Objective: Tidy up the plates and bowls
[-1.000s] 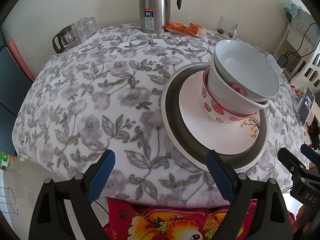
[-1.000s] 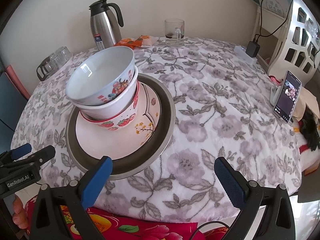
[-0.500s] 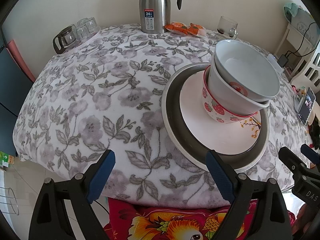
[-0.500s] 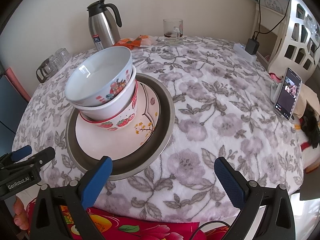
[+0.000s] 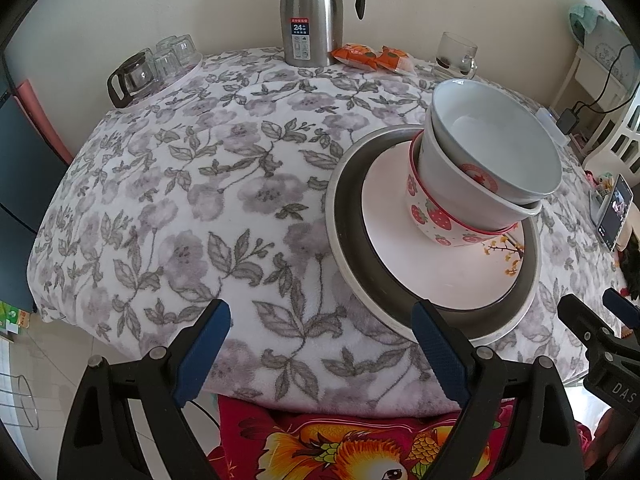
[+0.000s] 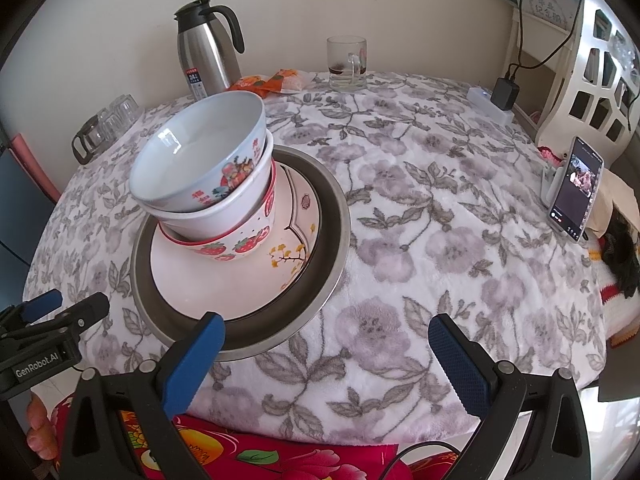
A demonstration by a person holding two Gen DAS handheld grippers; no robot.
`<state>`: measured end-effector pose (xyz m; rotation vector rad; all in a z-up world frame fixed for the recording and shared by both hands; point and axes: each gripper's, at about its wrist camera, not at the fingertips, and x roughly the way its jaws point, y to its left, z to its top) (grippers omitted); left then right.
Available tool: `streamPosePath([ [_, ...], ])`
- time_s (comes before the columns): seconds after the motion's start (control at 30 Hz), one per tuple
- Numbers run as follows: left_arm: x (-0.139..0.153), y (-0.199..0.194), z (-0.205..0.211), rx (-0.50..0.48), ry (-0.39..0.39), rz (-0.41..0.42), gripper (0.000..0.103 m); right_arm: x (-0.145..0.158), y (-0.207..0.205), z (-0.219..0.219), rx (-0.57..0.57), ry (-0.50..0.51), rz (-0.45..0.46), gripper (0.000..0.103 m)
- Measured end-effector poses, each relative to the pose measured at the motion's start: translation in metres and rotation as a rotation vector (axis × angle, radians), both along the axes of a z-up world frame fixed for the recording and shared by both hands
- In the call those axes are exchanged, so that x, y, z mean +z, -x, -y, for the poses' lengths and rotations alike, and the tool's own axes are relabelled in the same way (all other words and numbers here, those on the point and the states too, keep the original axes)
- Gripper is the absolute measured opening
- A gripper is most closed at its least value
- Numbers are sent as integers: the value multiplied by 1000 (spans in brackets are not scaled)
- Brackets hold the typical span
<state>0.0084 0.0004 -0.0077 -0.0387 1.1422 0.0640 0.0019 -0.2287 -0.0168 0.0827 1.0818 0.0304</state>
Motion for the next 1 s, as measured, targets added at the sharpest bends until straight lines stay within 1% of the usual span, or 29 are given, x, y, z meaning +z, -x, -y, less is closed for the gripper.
streamPosePath([
  [1.0, 0, 1, 0, 2, -9, 3, 92, -2, 0, 0, -1, -3, -3, 103],
])
